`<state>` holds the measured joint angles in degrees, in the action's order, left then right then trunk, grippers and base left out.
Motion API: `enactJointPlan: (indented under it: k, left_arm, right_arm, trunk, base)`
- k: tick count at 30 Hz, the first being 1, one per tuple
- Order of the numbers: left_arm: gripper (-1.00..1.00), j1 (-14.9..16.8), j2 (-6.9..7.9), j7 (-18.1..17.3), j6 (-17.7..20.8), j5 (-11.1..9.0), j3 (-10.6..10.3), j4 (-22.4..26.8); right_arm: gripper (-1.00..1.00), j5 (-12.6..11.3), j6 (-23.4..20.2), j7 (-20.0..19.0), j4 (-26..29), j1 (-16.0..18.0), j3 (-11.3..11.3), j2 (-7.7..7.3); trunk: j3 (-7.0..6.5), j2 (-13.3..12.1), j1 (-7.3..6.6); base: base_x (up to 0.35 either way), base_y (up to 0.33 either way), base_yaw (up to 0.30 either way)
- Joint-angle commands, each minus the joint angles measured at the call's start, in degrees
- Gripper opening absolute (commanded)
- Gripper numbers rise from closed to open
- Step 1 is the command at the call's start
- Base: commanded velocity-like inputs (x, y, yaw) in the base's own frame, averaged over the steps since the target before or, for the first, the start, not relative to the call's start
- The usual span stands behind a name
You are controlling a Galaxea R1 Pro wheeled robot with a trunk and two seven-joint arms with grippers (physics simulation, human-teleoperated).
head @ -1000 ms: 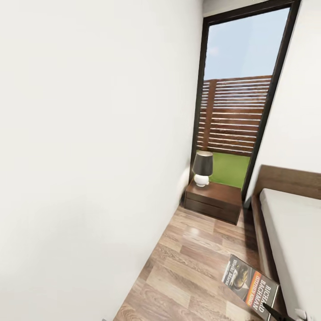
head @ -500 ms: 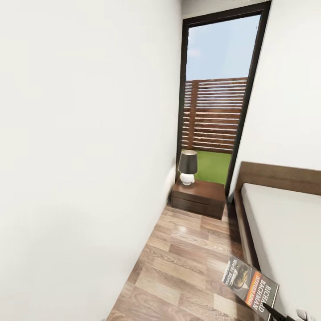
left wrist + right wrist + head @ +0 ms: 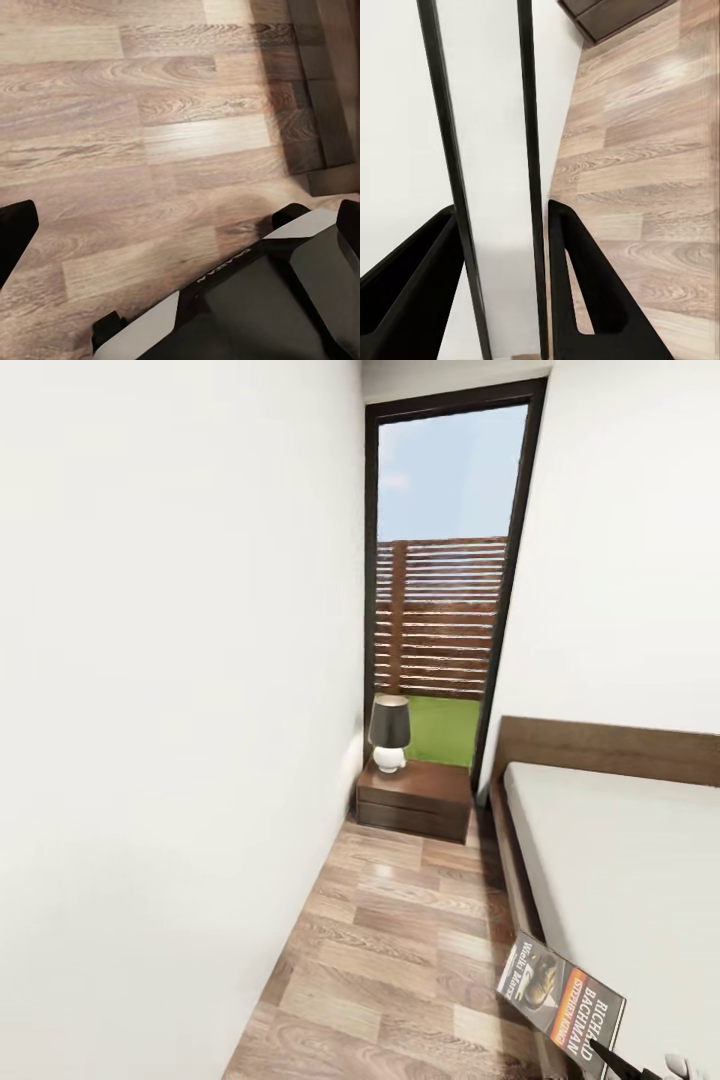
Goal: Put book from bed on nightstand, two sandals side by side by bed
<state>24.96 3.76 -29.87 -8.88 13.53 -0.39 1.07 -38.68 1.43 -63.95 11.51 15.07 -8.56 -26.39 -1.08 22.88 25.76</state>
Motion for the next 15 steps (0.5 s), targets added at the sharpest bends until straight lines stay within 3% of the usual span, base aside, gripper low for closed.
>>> enactJointPlan:
  k: [1, 15]
  left_arm:
    - [1.0, 0.0, 0.02, -0.01, -0.44, 0.45, -0.03, -0.01]
    - [1.0, 0.0, 0.02, -0.01, -0.44, 0.45, 0.01, -0.01]
  right_arm:
    - [-1.0, -0.06, 0.15, -0.15, -0.09, 0.05, -0.05, -0.02]
    - [-1.0, 0.01, 0.15, -0.12, -0.09, 0.05, -0.05, -0.02]
  trunk:
    - [0.02, 0.04, 0.02]
    - [0.02, 0.04, 0.02]
  base:
    - [0.0, 0.0, -0.233]
    - [0.0, 0.0, -0.226]
